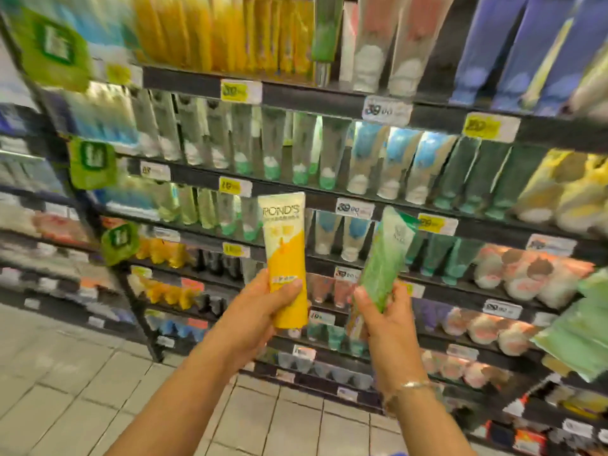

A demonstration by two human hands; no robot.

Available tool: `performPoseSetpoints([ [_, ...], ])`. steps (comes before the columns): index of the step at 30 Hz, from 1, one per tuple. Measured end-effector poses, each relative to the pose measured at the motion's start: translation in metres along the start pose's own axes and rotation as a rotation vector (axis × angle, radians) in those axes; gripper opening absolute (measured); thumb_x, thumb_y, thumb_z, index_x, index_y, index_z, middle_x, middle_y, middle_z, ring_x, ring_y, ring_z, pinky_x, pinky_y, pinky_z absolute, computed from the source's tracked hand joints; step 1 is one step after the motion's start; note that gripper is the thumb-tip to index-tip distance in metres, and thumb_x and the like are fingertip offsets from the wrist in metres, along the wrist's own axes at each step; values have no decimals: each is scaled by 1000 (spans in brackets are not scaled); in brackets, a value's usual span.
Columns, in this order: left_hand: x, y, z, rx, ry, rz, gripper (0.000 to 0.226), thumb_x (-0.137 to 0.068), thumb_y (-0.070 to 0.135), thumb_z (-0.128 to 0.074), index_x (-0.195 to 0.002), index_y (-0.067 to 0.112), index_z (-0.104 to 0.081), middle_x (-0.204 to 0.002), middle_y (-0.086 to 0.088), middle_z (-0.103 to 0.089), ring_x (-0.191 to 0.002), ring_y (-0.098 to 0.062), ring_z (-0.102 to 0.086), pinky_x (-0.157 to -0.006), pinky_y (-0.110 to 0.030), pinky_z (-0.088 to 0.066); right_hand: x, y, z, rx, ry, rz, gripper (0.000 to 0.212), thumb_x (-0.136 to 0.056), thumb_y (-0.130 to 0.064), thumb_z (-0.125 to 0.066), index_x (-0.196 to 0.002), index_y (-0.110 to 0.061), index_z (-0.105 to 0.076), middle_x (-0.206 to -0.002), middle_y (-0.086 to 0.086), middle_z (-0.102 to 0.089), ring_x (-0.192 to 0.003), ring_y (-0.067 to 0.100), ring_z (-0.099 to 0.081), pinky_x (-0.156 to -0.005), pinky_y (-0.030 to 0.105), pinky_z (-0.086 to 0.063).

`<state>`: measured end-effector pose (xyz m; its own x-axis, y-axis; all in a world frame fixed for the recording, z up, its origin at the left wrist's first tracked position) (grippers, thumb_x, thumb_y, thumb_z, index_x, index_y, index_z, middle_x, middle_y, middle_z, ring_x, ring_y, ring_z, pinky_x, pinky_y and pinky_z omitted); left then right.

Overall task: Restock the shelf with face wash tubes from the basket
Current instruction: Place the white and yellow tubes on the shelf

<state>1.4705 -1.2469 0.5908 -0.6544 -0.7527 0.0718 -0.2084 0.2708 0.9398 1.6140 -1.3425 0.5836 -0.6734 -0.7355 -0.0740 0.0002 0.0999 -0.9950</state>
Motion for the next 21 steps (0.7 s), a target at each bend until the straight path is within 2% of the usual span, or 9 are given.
performPoseSetpoints([
  [2, -2, 25, 13, 11, -11, -46, 30, -75, 19, -58, -104, 15, -53, -65, 9, -68, -60, -7, -66, -52, -21, -52, -8, -18, -22, 28, -40, 33, 47, -85, -21, -61, -128, -15, -41, -117, 6, -62, -103, 17, -60, -91, 31, -48],
  [6, -16, 70, 44, -37, -35, -114, 28, -75, 22, -60, -101, 15, -54, -67, 6, -68, -60, -10, -65, -52, -27, -51, -29, -44, -64, 29, -61, 94, 43, -84, -20, -62, -123, -15, -44, -112, 8, -64, -102, 22, -62, -94, 43, -49],
  [10, -40, 118, 79, -117, -36, -198, 27, -65, 25, -66, -91, 17, -60, -71, 6, -71, -63, -6, -66, -55, -22, -53, -57, -68, -111, -11, -41, 170, 28, -84, -19, -62, -109, -25, -50, -108, 1, -65, -96, 13, -63, -85, 26, -51],
  [13, -61, 153, 112, -174, -57, -202, 36, -62, 31, -71, -95, 20, -64, -82, 5, -75, -75, -10, -71, -60, -23, -55, -78, -81, -148, -26, 18, 208, 38, -83, -24, -64, -118, -27, -49, -110, -6, -63, -97, 9, -63, -79, 20, -51],
  [15, -75, 175, 132, -211, -77, -206, 42, -59, 34, -73, -99, 20, -64, -87, 4, -75, -80, -11, -71, -62, -25, -56, -91, -89, -170, -28, 45, 233, 32, -82, -24, -65, -109, -34, -52, -107, -7, -63, -95, 8, -64, -75, 20, -52],
  [16, -83, 185, 141, -223, -85, -211, 43, -59, 34, -73, -99, 20, -64, -87, 4, -75, -80, -12, -71, -64, -27, -56, -98, -92, -179, -20, 51, 236, 32, -82, -26, -66, -110, -34, -52, -107, -6, -64, -96, 9, -63, -77, 25, -52],
  [18, -99, 202, 155, -241, -107, -220, 44, -59, 35, -73, -99, 20, -64, -85, 5, -74, -79, -11, -71, -66, -28, -55, -112, -98, -196, 9, 74, 232, 41, -81, -29, -66, -119, -24, -51, -111, -3, -64, -101, 13, -63, -82, 33, -52],
  [19, -106, 210, 160, -252, -123, -222, 45, -59, 36, -73, -100, 19, -64, -85, 5, -74, -79, -11, -71, -65, -28, -55, -119, -102, -202, 14, 96, 235, 40, -81, -29, -66, -118, -23, -52, -108, -4, -65, -99, 11, -63, -80, 31, -52],
  [21, -122, 225, 167, -268, -160, -225, 46, -60, 37, -73, -101, 18, -65, -89, 2, -75, -80, -13, -71, -63, -26, -56, -133, -109, -211, 19, 134, 258, 28, -80, -28, -66, -106, -28, -56, -97, -9, -66, -84, 0, -65, -70, 20, -51],
])
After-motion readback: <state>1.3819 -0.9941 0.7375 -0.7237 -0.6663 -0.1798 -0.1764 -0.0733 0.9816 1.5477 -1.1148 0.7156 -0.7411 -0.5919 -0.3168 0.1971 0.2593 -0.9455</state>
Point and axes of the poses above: each hand's wrist, its own x-axis away from the middle knuckle, its own z-axis out of the back of the hand, y = z × x, the point moved 3 cm from there along -x, towards the middle knuckle
